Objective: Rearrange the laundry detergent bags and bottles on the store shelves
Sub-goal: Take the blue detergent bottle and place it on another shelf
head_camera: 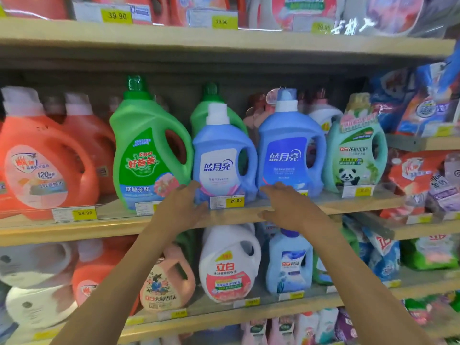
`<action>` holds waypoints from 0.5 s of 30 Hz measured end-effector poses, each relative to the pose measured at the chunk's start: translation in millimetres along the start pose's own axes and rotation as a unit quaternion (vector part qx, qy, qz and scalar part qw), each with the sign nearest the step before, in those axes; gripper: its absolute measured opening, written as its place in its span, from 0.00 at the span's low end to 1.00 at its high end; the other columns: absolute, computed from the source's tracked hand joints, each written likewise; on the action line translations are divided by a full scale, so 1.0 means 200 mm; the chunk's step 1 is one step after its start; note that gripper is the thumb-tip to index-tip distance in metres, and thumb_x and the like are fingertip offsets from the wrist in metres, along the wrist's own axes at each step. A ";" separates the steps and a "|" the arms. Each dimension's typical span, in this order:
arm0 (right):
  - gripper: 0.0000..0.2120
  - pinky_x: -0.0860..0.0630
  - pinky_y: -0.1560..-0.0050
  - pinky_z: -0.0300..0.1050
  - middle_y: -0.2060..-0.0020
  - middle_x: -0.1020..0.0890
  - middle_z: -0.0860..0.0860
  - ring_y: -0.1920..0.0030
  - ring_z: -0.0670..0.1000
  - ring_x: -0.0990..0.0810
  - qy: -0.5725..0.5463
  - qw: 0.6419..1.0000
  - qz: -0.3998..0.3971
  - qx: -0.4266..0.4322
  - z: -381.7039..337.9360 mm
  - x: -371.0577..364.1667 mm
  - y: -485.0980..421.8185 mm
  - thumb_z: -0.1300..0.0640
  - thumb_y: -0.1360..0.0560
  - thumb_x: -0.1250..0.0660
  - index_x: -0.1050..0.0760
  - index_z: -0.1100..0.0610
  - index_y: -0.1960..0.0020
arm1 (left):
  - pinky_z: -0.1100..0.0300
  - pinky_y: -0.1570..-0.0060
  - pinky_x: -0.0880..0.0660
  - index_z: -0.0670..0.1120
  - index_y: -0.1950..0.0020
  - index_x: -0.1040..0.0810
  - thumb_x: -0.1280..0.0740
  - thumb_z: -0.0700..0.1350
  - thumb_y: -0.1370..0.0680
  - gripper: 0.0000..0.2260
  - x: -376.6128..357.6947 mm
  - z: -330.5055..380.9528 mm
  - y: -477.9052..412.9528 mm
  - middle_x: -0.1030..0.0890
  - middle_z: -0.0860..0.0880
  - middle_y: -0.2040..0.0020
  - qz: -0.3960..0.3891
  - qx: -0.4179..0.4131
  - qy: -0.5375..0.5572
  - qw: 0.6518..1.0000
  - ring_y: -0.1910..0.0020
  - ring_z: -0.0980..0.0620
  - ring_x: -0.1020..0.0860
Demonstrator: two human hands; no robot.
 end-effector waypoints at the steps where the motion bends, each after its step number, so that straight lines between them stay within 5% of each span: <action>1: 0.27 0.27 0.41 0.55 0.34 0.31 0.56 0.33 0.60 0.31 0.002 1.000 0.014 0.007 0.02 0.03 -0.04 0.47 0.23 0.33 0.36 0.53 0.27 | 0.53 0.51 0.29 0.46 0.28 0.30 0.33 0.47 0.21 0.22 -0.01 0.00 -0.03 0.20 0.42 0.47 0.011 0.015 0.027 0.999 0.45 0.42 0.22; 8: 0.39 0.28 0.39 0.57 0.28 0.36 0.55 0.29 0.59 0.33 -0.038 0.992 0.081 0.094 0.04 0.18 -0.29 0.47 0.22 0.32 0.52 0.45 0.20 | 0.51 0.41 0.29 0.44 0.24 0.35 0.28 0.45 0.22 0.29 -0.08 -0.06 -0.16 0.21 0.40 0.36 0.122 0.083 0.109 0.983 0.35 0.40 0.23; 15: 0.41 0.26 0.42 0.57 0.28 0.37 0.56 0.31 0.61 0.34 -0.071 0.970 0.174 0.155 -0.02 0.33 -0.45 0.49 0.23 0.31 0.53 0.46 0.19 | 0.53 0.52 0.30 0.49 0.23 0.38 0.27 0.51 0.23 0.33 -0.09 -0.08 -0.22 0.18 0.42 0.42 0.180 0.076 0.118 0.974 0.42 0.41 0.20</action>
Point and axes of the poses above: each hand's wrist, its own y-axis away from the middle knuckle, its own x-axis out of the back of the hand, z = x × y, the point moved 7 cm from there along -y, towards the middle knuckle
